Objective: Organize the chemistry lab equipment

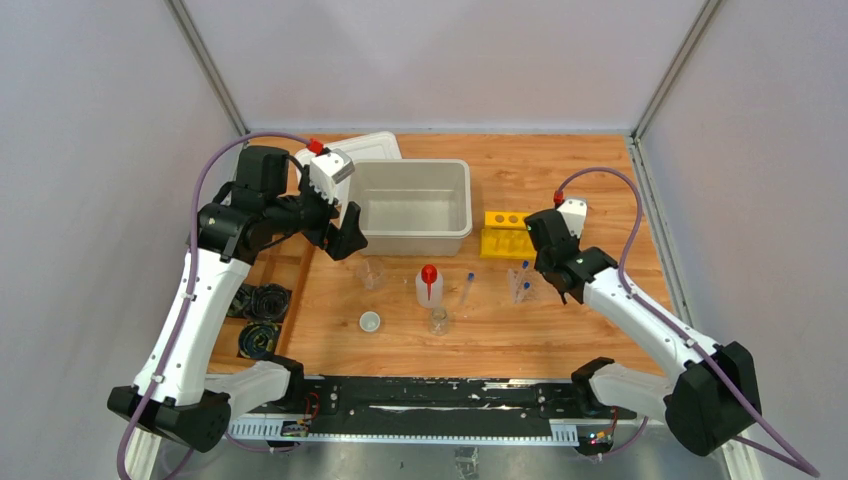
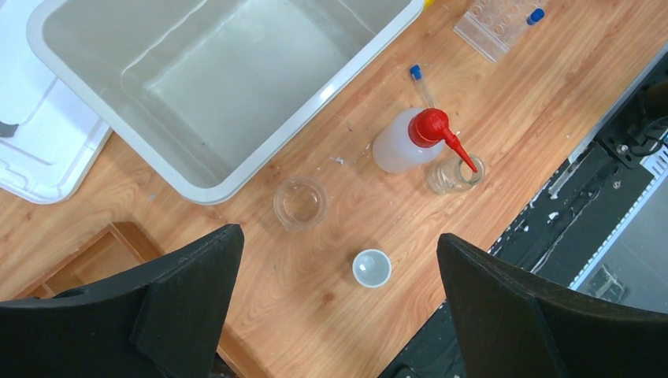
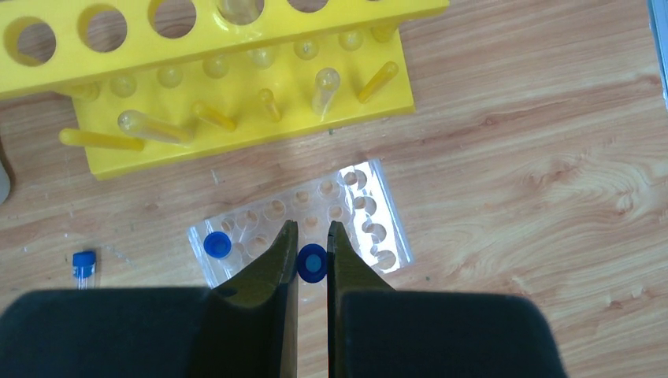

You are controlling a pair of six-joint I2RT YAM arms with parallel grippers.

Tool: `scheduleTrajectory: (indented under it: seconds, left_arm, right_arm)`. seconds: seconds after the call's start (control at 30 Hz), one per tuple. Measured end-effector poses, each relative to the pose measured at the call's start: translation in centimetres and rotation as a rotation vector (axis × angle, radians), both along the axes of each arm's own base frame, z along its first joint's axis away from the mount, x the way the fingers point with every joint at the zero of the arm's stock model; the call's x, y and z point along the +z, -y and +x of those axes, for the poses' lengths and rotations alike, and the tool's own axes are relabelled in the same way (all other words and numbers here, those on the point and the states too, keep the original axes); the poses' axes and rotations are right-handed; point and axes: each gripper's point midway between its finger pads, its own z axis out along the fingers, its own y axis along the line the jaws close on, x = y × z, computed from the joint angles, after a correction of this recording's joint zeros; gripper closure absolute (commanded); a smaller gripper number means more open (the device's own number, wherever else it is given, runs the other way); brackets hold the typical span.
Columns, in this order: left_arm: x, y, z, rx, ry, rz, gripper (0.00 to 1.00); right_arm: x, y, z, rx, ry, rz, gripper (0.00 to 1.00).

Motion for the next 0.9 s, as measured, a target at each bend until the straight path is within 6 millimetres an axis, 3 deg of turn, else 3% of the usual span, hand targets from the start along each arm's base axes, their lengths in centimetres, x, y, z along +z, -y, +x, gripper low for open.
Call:
scheduleTrajectory:
  seconds: [0.43, 0.9]
  left_arm:
    - [-0.1, -0.2, 0.1, 0.011, -0.001, 0.006, 0.0]
    - [-0.1, -0.2, 0.2, 0.013, 0.0, 0.008, 0.0]
  right_arm:
    - [-1.7, 0.2, 1.7, -0.04, 0.042, -0.025, 1.0]
    - [-3.8, 0.2, 1.5, -0.049, 0.004, -0.034, 1.0]
